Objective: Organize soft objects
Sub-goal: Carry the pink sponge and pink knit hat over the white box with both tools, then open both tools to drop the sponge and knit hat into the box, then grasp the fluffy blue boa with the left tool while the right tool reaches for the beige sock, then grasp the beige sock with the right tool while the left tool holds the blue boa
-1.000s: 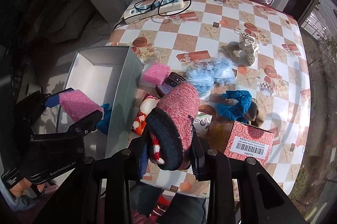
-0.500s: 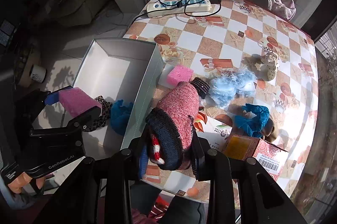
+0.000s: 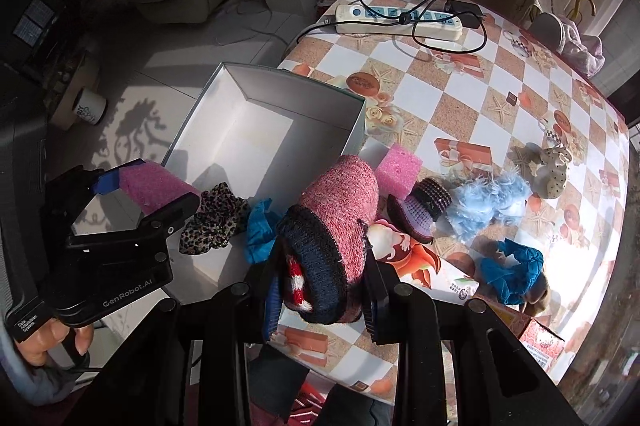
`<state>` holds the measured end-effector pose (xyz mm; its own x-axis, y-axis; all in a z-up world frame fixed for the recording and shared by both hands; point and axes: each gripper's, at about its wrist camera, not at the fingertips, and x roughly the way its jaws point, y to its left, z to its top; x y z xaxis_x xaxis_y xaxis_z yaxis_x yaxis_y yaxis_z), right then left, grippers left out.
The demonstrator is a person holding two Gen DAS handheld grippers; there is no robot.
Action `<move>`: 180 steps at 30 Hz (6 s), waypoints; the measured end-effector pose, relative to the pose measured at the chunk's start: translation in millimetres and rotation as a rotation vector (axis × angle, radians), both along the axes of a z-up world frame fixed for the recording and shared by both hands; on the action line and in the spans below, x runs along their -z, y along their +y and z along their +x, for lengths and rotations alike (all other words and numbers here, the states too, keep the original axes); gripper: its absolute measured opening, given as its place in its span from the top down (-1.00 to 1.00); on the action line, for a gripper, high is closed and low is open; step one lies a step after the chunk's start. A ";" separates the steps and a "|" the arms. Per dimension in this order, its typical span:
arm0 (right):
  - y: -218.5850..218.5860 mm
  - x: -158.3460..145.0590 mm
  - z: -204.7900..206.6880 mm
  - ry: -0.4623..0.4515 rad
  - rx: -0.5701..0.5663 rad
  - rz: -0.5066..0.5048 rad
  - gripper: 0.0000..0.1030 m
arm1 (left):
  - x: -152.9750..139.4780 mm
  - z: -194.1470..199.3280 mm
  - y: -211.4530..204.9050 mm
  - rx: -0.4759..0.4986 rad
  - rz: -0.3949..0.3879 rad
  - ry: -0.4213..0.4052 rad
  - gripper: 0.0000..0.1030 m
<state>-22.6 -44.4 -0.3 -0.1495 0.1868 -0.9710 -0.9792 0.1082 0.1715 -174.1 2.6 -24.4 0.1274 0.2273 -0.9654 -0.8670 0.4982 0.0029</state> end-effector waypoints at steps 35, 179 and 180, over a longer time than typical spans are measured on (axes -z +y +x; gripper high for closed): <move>65.5 32.2 -34.8 0.038 -0.096 -0.065 0.35 | 32.3 -9.7 33.9 -0.085 -0.042 0.033 -0.44; -205.4 123.9 349.5 0.125 0.853 -0.189 0.49 | 93.2 411.3 -64.2 0.603 -0.152 0.093 0.40; -207.8 120.3 349.6 0.122 0.863 -0.184 0.49 | 87.4 413.5 -66.7 0.619 -0.144 0.083 0.40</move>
